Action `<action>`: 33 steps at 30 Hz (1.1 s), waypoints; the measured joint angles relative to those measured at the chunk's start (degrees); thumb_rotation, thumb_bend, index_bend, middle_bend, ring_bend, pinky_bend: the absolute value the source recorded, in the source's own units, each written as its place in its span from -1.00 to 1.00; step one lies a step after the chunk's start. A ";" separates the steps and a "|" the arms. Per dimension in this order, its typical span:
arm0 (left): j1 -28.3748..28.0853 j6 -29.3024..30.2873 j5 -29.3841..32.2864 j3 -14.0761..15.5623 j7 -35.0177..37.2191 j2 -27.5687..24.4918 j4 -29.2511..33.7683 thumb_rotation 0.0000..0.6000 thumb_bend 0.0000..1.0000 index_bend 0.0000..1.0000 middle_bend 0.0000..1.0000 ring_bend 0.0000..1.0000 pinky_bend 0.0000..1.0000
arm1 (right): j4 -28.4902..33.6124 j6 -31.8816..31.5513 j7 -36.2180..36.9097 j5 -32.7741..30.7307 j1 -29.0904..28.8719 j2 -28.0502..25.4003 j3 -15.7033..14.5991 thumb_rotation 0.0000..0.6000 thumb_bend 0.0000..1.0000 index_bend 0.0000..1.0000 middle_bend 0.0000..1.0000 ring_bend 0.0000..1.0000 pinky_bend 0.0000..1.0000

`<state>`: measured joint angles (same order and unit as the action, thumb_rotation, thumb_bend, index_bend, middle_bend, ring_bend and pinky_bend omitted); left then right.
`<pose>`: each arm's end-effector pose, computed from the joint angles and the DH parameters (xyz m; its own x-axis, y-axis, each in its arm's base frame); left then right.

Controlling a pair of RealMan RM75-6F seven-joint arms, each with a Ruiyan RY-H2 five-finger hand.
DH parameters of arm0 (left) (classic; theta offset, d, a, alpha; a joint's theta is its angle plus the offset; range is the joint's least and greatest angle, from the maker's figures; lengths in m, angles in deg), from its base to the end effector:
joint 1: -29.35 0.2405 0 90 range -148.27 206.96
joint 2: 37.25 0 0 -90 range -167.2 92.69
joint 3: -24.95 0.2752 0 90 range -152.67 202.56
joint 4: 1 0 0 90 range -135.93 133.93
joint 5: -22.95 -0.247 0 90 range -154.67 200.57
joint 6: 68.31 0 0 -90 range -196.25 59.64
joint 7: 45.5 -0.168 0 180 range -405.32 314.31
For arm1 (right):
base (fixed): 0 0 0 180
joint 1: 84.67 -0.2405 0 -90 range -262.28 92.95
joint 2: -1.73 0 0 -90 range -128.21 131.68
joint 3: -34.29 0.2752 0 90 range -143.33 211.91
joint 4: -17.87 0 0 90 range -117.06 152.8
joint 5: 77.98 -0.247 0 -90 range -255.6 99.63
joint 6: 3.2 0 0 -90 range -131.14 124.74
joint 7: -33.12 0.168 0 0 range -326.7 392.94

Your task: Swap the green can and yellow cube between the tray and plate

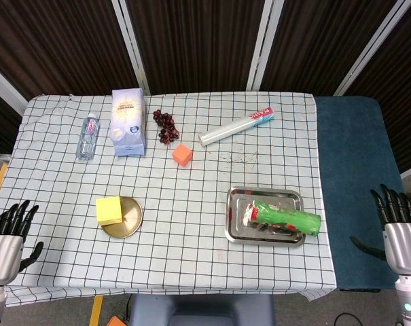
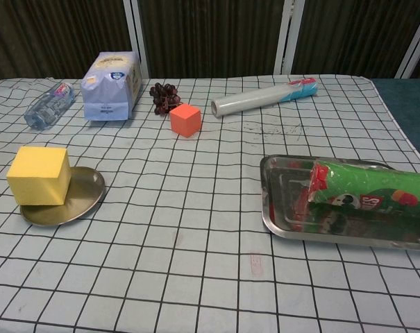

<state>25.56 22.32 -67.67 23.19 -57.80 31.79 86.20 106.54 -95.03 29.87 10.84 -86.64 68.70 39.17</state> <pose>-0.3398 0.1983 0.1188 0.5841 -0.0815 0.8076 0.8065 -0.0537 -0.5887 -0.3435 -0.1997 0.1434 0.4572 0.1311 0.8797 -0.8872 -0.0014 0.4613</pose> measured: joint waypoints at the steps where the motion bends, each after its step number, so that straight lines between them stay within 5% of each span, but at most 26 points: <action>1: 0.01 0.04 0.01 -0.02 0.02 -0.01 0.03 1.00 -0.32 -0.88 -0.95 -1.00 -0.70 | 0.10 0.07 0.09 0.10 0.00 -0.10 -0.11 1.00 -0.92 -1.00 -1.00 -1.00 -1.00; 19: 0.14 0.38 -0.08 -0.10 2.45 -0.69 -0.11 1.00 -0.32 -0.87 -0.93 -0.99 -0.70 | 0.41 3.10 0.23 1.24 -2.08 0.98 -0.23 1.00 -0.92 -1.00 -1.00 -1.00 -0.93; 33: 0.01 0.35 0.11 -0.38 1.94 -0.58 -0.16 1.00 -0.32 -0.87 -0.91 -0.99 -0.70 | 7.88 21.95 -5.86 -3.65 -12.14 -0.77 0.81 1.00 -0.92 -0.82 -0.82 -0.87 -0.86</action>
<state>25.57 22.67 -67.56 22.80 -55.86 31.20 86.04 114.42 -73.08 24.01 7.19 -98.78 67.93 39.98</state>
